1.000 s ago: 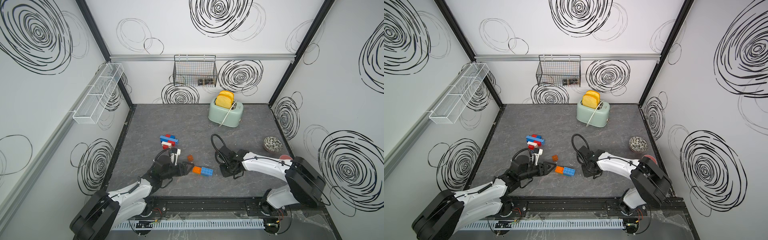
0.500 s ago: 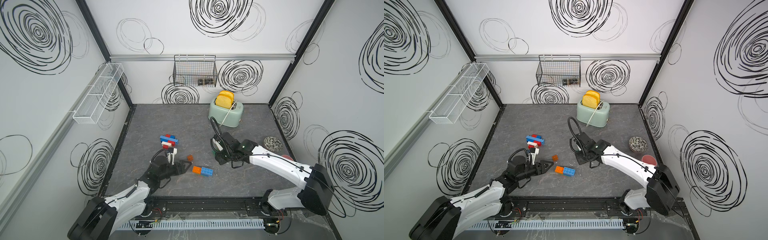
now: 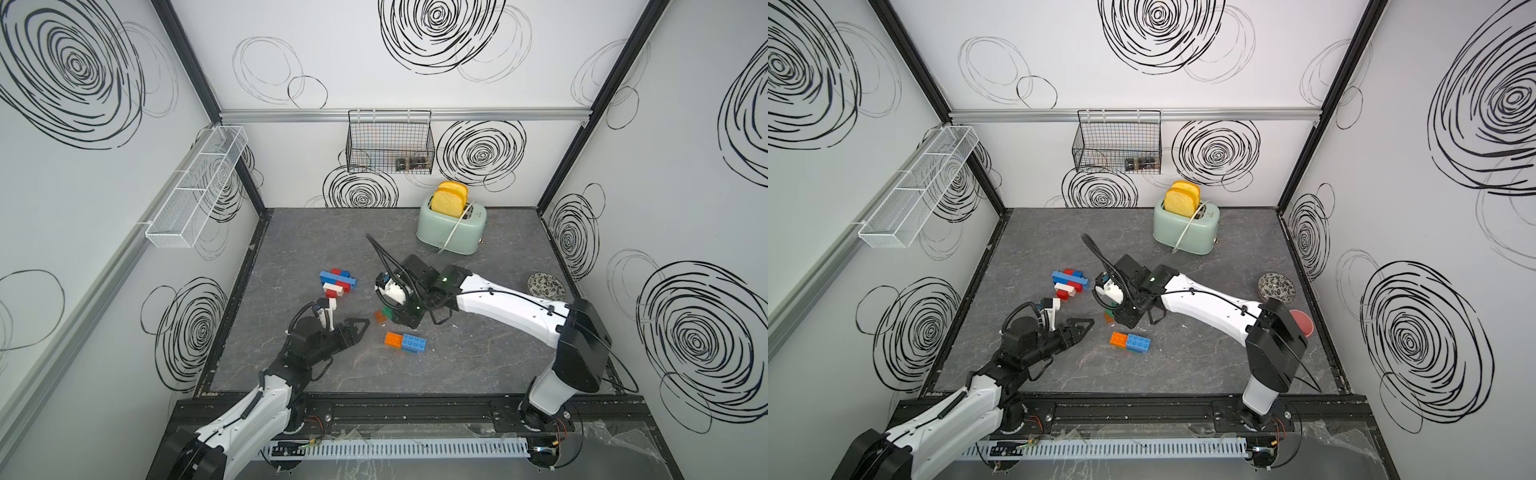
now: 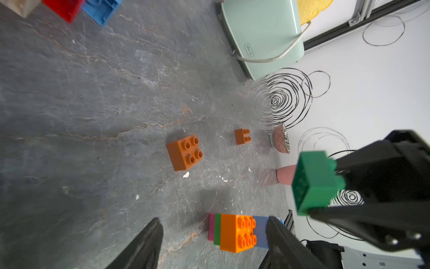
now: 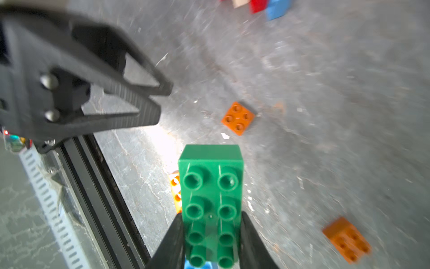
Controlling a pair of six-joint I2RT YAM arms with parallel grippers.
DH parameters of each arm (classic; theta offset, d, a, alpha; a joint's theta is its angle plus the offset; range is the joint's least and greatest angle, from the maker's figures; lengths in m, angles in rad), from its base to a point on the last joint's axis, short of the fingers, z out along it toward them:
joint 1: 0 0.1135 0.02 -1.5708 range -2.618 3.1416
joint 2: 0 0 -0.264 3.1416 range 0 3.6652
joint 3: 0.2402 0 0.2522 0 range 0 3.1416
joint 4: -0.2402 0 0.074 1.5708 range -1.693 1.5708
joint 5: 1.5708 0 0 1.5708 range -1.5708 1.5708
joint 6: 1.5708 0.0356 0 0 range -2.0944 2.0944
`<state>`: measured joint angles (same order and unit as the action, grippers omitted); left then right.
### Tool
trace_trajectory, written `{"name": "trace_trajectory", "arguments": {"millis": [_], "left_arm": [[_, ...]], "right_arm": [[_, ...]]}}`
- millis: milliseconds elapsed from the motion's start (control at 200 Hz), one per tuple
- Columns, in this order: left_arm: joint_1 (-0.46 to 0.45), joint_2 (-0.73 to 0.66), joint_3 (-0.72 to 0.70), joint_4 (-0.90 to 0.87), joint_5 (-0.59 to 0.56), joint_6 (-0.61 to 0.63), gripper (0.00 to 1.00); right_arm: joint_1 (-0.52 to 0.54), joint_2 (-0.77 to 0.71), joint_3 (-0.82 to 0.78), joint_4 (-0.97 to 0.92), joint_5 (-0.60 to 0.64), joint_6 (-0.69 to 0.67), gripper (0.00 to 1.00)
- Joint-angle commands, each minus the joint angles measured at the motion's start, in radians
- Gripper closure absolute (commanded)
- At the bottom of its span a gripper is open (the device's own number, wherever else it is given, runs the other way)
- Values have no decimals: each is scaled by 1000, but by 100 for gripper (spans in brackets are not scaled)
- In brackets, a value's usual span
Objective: Assemble a heart with lego
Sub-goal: Pick up the lego brick from the center of the board, then assemble the lego brick with the lego brick.
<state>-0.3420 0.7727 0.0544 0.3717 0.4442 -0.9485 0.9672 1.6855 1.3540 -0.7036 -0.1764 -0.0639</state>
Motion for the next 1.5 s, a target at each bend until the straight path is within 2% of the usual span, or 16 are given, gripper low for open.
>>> {"name": "trace_trajectory", "arguments": {"millis": [0,475,785,1151,1416,1496], "left_arm": [[31,-43,-8,-19,-4,-23,25],[46,-25,-16,12,29,-29,25],[20,1,-30,56,31,-39,25],[-52,13,-52,136,30,-61,26],[-137,67,-50,211,25,-69,26],[-173,104,-50,284,25,-71,27]], "right_arm": [[36,53,40,-52,-35,-99,70],[82,112,17,-112,40,-114,69],[97,124,-4,-116,63,-106,70],[111,156,-22,-133,166,-88,70],[112,176,-36,-161,106,-103,71],[113,179,-51,-159,81,-110,71]]}}
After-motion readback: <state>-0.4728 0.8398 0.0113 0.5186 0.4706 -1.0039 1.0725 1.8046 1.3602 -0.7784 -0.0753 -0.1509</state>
